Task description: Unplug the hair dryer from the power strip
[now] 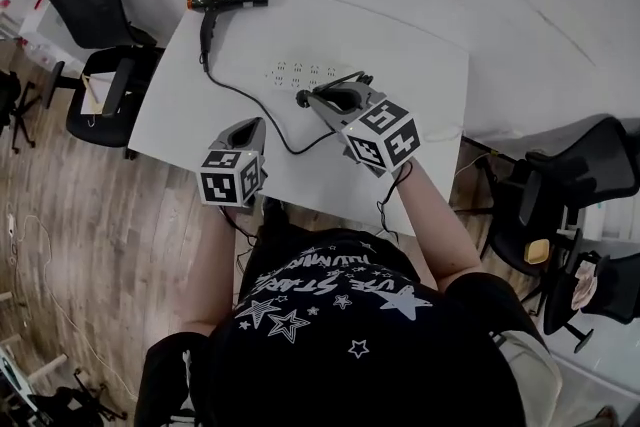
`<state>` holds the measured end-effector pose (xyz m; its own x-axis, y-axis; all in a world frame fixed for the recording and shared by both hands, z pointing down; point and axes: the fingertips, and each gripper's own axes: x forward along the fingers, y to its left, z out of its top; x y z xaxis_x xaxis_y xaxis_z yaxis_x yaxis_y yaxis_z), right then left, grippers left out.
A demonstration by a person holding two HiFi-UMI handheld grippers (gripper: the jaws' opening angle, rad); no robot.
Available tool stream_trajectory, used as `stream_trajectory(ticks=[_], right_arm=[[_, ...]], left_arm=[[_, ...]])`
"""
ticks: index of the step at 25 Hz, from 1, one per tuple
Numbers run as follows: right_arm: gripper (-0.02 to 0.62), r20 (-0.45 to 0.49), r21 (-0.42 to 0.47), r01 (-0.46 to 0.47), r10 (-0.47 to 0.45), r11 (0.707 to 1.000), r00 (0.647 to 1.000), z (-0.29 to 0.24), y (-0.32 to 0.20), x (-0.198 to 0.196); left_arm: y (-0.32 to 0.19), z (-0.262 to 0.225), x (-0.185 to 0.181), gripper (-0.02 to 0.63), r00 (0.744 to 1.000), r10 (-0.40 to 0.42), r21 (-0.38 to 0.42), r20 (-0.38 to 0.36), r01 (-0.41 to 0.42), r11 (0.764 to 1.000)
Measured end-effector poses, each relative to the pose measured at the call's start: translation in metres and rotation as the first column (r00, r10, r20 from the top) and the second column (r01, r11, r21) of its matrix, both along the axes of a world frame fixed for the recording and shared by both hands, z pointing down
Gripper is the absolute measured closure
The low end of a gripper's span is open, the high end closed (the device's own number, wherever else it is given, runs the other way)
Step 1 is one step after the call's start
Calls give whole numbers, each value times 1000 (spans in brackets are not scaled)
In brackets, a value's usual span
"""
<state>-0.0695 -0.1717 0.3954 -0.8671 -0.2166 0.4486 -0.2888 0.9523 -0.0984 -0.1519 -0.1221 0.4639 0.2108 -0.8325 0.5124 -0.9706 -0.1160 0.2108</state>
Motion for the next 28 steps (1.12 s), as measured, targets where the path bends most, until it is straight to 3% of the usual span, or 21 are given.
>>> stream_trajectory(ticks=[12, 23, 28], right_arm=[[541, 42, 14, 126, -127, 992, 991, 4, 57, 55], [540, 101, -17, 158, -155, 987, 983, 18, 98, 124], [538, 100, -33, 155, -151, 987, 984, 29, 101, 150]], left_arm=[[91, -3, 59, 598, 986, -167, 3, 31, 167, 986], [160, 1, 134, 598, 961, -274, -11, 32, 274, 962], [189, 3, 154, 598, 936, -351, -30, 28, 352, 936]])
